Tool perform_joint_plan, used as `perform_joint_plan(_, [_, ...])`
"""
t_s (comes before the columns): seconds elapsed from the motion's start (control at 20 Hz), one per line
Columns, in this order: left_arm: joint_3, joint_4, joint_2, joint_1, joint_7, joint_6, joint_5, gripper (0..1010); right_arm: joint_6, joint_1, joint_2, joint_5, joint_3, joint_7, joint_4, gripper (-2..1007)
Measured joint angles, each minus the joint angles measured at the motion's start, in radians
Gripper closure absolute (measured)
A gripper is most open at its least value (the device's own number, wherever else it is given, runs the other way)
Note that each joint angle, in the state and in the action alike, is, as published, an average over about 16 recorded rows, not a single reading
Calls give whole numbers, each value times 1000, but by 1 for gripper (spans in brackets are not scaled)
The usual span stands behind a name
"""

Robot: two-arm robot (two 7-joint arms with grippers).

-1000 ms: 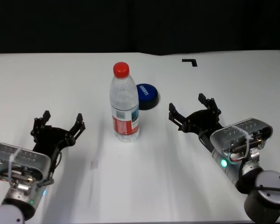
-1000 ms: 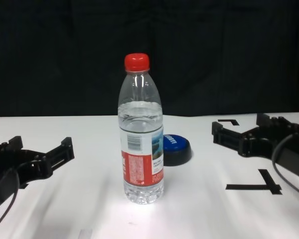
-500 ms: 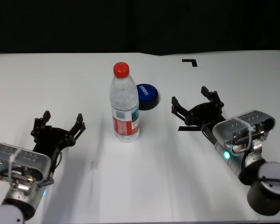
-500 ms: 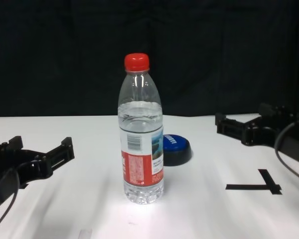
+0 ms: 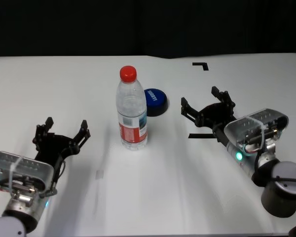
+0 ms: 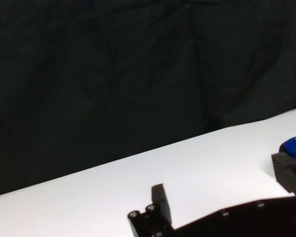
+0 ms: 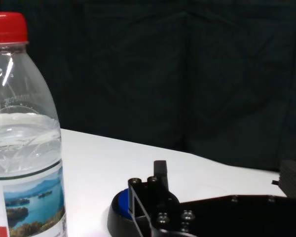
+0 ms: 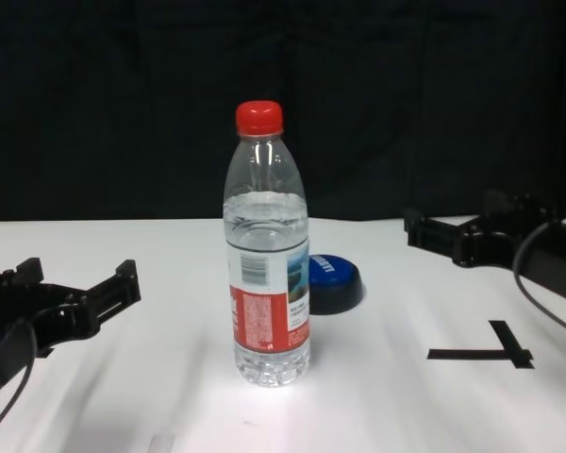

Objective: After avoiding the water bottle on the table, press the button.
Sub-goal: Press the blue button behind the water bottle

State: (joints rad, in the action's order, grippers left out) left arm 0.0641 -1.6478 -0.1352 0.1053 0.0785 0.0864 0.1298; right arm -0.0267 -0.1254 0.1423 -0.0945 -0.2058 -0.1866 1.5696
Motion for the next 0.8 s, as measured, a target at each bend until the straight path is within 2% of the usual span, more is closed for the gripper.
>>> perform_joint_plan(0.8, [0,0,0,0,0,0,0,7,13,-87,9,-31,-8,-27,-101,2])
